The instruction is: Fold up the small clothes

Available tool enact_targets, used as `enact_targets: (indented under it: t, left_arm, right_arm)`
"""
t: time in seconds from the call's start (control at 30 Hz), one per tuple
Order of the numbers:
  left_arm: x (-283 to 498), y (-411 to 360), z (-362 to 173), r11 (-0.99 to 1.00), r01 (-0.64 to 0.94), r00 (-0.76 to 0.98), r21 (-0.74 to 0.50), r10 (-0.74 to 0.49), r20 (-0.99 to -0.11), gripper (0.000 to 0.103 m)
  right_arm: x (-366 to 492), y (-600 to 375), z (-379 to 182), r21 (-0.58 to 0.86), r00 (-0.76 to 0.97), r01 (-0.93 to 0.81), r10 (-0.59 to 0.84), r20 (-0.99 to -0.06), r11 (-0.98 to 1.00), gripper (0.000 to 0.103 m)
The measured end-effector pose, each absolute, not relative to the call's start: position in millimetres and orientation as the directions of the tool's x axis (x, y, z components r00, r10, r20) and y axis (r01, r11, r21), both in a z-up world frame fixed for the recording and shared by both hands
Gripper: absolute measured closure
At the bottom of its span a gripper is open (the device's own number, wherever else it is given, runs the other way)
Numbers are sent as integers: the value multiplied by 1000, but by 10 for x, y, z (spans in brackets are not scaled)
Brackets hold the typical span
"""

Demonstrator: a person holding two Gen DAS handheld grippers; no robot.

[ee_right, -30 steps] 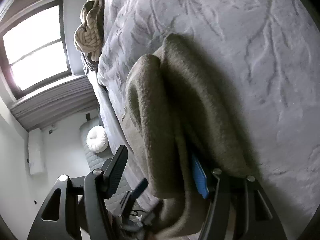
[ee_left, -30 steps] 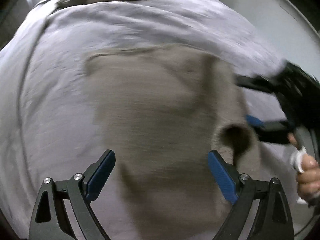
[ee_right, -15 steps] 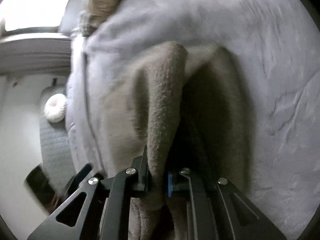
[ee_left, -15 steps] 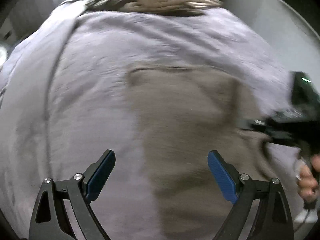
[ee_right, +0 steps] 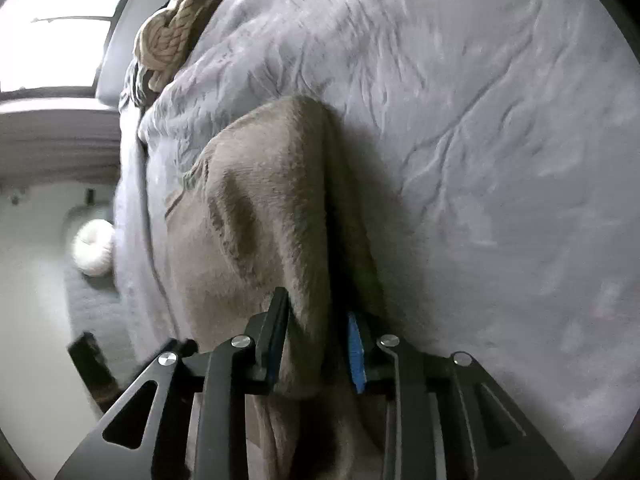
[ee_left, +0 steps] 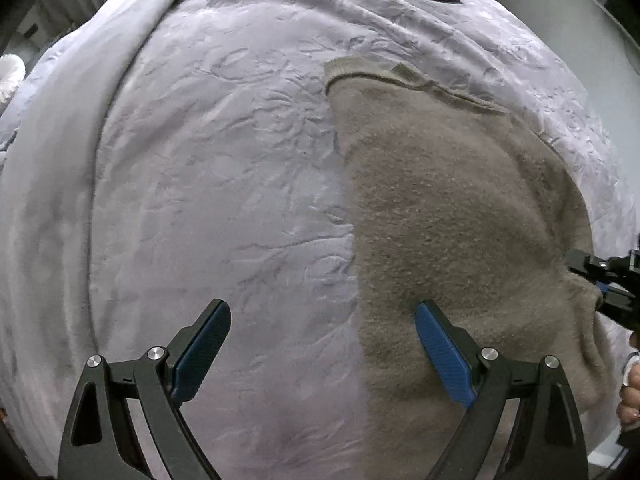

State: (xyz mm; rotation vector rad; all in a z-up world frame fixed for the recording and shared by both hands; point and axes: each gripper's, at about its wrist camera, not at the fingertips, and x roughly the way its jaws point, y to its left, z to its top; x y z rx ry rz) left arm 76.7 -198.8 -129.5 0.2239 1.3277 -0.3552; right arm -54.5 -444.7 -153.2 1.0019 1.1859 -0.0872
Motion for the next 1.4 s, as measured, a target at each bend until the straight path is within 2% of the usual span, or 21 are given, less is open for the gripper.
enact_targets:
  t: [0.07, 0.13, 0.2, 0.27, 0.3, 0.33, 0.37, 0.4, 0.53, 0.6, 0.7, 0.73, 0.77, 0.97, 1.07, 1.23, 1.4]
  left_arm:
    - [785, -1942, -1253, 919, 393, 204, -25, -114, -972, 9]
    - [783, -1904, -1200, 915, 401, 197, -41, -130, -972, 9]
    - [758, -1883, -1136, 906, 418, 185, -69, -159, -970, 9]
    - [677, -1885, -1106, 893, 442, 165, -88, -178, -970, 9]
    - [622, -1895, -1107, 887, 452, 155, -97, -185, -970, 9]
    - [570, -1917, -1124, 878, 467, 141, -106, -192, -971, 9]
    - [540, -1935, -1152, 872, 477, 128, -110, -192, -973, 9]
    - [499, -1958, -1175, 867, 485, 117, -111, -190, -975, 9]
    - [325, -1981, -1345, 854, 513, 90, -91, -158, -983, 9]
    - [255, -1967, -1434, 847, 528, 95, -62, -132, -987, 9]
    - [208, -1916, -1547, 852, 518, 64, -82, -134, -989, 8]
    - [205, -1905, -1564, 854, 513, 60, -84, -134, -989, 2]
    - [204, -1896, -1569, 857, 510, 66, -72, -123, -990, 1]
    - [190, -1836, -1499, 858, 511, 69, -60, -110, -991, 1]
    - [199, -1758, -1407, 869, 491, 83, -53, -107, -991, 1]
    - [297, -1681, -1155, 890, 454, 156, -46, -130, -979, 1]
    - [415, -1734, -1046, 898, 438, 186, -32, -126, -975, 1]
  right_arm:
    - [-605, -4402, -1333, 585, 429, 514, 403, -808, 627, 54]
    - [-683, -4330, -1146, 604, 446, 477, 417, -792, 639, 47]
    - [-787, -4229, -1084, 642, 451, 431, 465, -762, 634, 47]
    - [-824, -4044, -1113, 637, 402, 406, 497, -769, 656, 47]
    - [-848, -3971, -1150, 612, 371, 403, 490, -789, 681, 48]
    - [-860, -3869, -1200, 565, 329, 398, 463, -823, 723, 64]
    - [-876, -3791, -1253, 519, 291, 395, 433, -853, 758, 92]
    - [-890, -3758, -1289, 492, 269, 401, 414, -869, 772, 95]
    - [-1056, -3855, -1474, 396, 238, 463, 320, -917, 792, 95]
    - [-1121, -3907, -1621, 425, 237, 499, 352, -905, 755, 95]
    - [-1144, -3938, -1674, 427, 244, 502, 351, -904, 752, 95]
    - [-1169, -3949, -1651, 421, 242, 501, 344, -907, 756, 92]
    - [-1183, -3952, -1623, 411, 235, 502, 338, -911, 760, 89]
    - [-1347, -4044, -1461, 345, 206, 558, 277, -939, 754, 87]
    - [-1384, -4119, -1275, 361, 267, 583, 248, -931, 728, 87]
    - [-1121, -4021, -960, 455, 392, 501, 275, -878, 736, 87]
    - [-709, -3740, -1054, 461, 365, 415, 321, -874, 784, 87]
